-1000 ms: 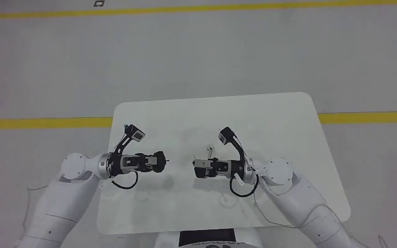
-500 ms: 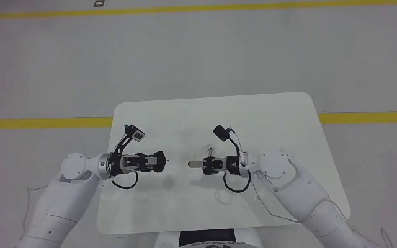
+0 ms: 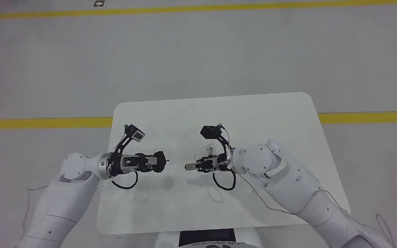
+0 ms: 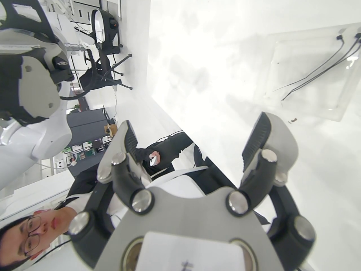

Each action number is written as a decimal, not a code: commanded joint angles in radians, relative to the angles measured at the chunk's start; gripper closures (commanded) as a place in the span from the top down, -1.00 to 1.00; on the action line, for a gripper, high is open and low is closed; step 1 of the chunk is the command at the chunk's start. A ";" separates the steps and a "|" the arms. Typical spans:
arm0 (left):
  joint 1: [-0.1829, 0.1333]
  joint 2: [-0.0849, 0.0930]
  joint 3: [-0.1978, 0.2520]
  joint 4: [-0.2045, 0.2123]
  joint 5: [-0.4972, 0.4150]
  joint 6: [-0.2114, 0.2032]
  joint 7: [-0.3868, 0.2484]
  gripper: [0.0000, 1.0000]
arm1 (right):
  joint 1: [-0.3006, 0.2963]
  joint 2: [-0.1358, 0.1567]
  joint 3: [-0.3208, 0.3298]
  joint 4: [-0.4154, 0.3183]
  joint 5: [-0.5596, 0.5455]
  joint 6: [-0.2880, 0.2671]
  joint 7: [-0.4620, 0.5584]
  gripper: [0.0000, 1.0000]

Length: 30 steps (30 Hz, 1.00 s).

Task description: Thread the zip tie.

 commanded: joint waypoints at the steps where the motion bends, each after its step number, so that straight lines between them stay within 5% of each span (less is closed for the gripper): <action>1: 0.000 0.000 0.000 0.000 0.000 0.000 0.000 -1.00 | 0.000 0.000 0.000 0.000 0.000 0.000 0.000 1.00; 4: 0.000 0.000 0.000 0.000 0.000 0.000 0.000 -1.00 | 0.001 -0.001 -0.009 -0.002 -0.016 -0.004 -0.012 1.00; 8: 0.000 0.000 0.000 0.000 0.000 0.000 0.000 -1.00 | 0.071 -0.014 -0.064 0.052 -0.195 0.000 0.077 1.00; 16: 0.000 0.000 0.000 0.000 0.000 0.000 0.000 -1.00 | 0.166 -0.122 -0.106 0.163 -0.368 0.000 0.231 1.00; 23: 0.000 0.000 0.000 0.000 0.000 0.000 0.000 -1.00 | 0.149 -0.215 -0.066 0.199 -0.529 0.000 0.348 1.00; 30: 0.000 0.000 0.000 0.000 0.000 0.000 0.000 -1.00 | 0.149 -0.215 -0.066 0.199 -0.529 0.000 0.348 1.00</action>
